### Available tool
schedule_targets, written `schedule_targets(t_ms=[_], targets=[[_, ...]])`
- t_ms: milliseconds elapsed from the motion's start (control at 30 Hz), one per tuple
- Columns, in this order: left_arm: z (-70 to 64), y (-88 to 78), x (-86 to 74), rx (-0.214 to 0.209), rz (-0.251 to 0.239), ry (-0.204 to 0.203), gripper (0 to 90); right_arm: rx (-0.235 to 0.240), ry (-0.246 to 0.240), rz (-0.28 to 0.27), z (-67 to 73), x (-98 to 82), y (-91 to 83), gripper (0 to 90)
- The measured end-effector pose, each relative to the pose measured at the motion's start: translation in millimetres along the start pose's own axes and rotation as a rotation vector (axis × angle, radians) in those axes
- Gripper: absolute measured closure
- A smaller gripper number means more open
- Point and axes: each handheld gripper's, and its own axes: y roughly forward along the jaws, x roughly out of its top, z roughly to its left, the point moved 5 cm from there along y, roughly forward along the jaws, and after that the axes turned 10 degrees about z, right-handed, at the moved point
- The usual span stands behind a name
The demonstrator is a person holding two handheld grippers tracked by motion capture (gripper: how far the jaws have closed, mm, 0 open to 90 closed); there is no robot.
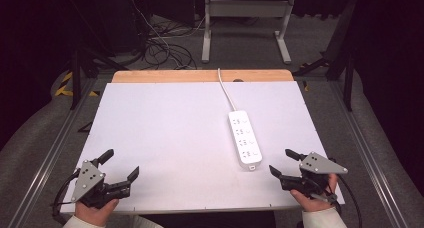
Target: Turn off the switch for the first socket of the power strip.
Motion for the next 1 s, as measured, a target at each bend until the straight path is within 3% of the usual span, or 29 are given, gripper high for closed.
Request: schedule_targets(t_ms=[333,667,833,900,1000], targets=[[-1.1,-1.4,0.6,0.031,-0.008,0.031,9.7,0.0,-0.01,0.005,-0.1,-0.2,0.0,25.1],[-0.9,-1.7,0.3,0.025,-0.005,0.023,12.1,-0.004,-0.043,0.005,1.7,2.3,-0.6,30.4],[-0.5,-2.7,0.4,0.033,-0.008,0.018,12.2,0.0,-0.041,0.011,2.3,2.9,-0.2,30.6],[-0.5,-2.8,0.4,0.036,-0.007,0.016,12.3,-0.019,-0.039,0.018,0.9,5.3,-0.2,30.6],[-0.8,-3.5,0.5,0.045,-0.011,0.016,12.4,-0.015,-0.03,0.019,-0.1,10.9,-1.1,35.4]])
